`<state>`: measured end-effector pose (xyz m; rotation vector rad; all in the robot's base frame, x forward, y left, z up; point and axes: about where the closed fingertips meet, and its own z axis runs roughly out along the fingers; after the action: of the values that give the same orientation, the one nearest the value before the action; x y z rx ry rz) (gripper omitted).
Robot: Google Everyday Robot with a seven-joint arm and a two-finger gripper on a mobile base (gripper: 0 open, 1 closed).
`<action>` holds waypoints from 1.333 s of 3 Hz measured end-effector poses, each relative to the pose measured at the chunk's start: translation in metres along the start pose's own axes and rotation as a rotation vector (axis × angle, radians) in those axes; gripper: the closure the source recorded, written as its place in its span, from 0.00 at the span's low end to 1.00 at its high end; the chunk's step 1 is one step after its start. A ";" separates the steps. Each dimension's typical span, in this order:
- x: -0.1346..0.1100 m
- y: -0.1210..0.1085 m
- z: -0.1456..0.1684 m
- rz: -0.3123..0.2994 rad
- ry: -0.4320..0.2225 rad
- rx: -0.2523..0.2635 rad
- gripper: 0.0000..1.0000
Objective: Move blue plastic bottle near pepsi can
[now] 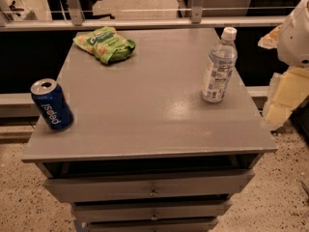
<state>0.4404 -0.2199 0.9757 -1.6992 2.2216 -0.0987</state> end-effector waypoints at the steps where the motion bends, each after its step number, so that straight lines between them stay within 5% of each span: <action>1: 0.017 -0.013 0.015 0.073 -0.045 0.030 0.00; 2: 0.034 -0.042 0.055 0.223 -0.184 0.060 0.00; 3: 0.024 -0.071 0.089 0.357 -0.366 0.088 0.00; 4: 0.004 -0.086 0.102 0.426 -0.501 0.099 0.00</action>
Offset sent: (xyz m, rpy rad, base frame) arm 0.0840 -0.0515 -0.0713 0.3846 -0.1264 -0.2673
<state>0.5504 -0.2330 0.9014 -1.0220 2.0863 0.2837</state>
